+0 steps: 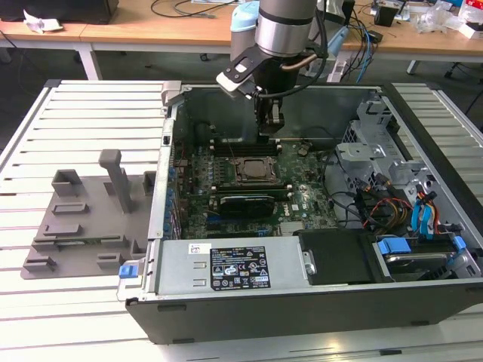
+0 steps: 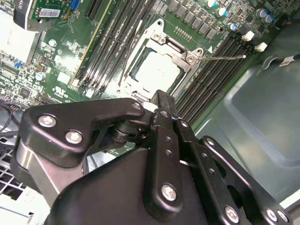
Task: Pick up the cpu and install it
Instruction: 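Close the cpu cover, then install the first cpu locking lever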
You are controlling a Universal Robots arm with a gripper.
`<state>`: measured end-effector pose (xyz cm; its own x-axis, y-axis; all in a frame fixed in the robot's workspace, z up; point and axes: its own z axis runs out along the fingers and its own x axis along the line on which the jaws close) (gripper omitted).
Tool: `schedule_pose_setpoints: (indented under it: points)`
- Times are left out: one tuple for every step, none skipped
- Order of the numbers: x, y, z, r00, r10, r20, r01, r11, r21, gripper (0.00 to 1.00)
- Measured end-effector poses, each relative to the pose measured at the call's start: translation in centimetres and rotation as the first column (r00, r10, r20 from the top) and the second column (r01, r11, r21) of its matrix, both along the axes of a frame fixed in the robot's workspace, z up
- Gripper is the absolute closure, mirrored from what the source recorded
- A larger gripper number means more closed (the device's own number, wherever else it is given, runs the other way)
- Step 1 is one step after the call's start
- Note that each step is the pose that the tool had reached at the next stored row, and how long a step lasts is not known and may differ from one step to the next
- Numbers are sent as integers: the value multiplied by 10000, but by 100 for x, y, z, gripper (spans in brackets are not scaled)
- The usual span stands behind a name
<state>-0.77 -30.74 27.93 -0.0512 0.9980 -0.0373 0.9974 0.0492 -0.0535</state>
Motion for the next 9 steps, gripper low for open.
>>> schedule_pose_setpoints:
  points:
    - [0,0,0,10000,0,0,0,10000,1,89]
    - [0,0,0,10000,0,0,0,10000,1,89]
    - [0,0,0,10000,0,0,0,10000,0,89]
    - [0,0,0,10000,0,0,0,10000,1,89]
    - [0,0,1,10000,0,0,0,10000,0,89]
    - [0,0,1,10000,0,0,0,10000,1,89]
    - [0,0,1,10000,0,0,0,10000,0,89]
    - [0,0,1,10000,34,0,-34,10000,0,89]
    - [0,0,2,9997,264,-2,-264,9997,-1,89]
